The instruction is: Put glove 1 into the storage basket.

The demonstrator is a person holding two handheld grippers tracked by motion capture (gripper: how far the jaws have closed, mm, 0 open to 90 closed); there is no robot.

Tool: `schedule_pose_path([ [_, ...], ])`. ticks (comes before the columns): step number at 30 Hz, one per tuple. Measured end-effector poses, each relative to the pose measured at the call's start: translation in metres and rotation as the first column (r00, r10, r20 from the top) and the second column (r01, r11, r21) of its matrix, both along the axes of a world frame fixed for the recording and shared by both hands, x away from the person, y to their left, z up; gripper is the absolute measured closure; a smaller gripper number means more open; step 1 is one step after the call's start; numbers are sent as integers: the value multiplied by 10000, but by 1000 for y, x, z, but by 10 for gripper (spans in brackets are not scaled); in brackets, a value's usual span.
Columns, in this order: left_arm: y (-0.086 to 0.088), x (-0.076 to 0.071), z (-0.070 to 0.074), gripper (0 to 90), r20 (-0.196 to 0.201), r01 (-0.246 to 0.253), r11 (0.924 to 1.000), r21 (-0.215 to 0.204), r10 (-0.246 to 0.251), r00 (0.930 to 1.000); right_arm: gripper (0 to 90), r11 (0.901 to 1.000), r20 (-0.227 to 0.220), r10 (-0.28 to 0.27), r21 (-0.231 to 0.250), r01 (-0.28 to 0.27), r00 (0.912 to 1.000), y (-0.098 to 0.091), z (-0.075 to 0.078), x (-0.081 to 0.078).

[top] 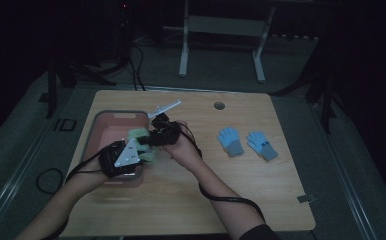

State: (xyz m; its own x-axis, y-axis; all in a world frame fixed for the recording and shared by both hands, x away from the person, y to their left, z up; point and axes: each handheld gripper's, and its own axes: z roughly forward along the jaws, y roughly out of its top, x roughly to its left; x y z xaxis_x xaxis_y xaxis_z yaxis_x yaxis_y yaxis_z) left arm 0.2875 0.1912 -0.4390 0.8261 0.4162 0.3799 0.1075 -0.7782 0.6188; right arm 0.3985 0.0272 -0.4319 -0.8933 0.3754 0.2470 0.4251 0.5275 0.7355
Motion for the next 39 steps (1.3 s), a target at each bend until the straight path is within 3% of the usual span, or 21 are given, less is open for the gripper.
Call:
schedule_pose_path([
  [6,27,-4,-7,750,-80,-539,9983,233,541,9985,704,9995,13,321,-76,-320,9995,36,-5,-1],
  [9,39,-4,-15,750,-154,-816,9959,397,823,9965,704,9994,-223,343,43,-343,9992,53,-10,-1],
  [14,54,-2,-26,751,-461,-1026,9944,271,1038,9935,705,9992,-260,392,-91,-394,9989,74,-21,-1],
  [20,53,7,-37,750,-860,-939,9944,477,977,9915,705,9986,-544,341,-390,-362,9979,79,-36,6],
  [26,48,20,-42,750,-1305,-897,9939,637,974,9867,704,9955,-82,218,-921,-225,9997,78,-44,12],
  [34,41,32,-52,750,-1751,-830,9882,1290,1051,9789,701,9764,406,1,-2157,86,9992,89,-57,14],
  [37,40,37,-55,747,-2041,-726,9865,1470,1021,9736,694,9665,207,-76,-2563,126,9998,94,-62,18],
  [39,38,39,-57,744,-2039,-654,9842,1647,989,9740,686,9607,116,-116,-2773,144,9999,96,-65,19],
])
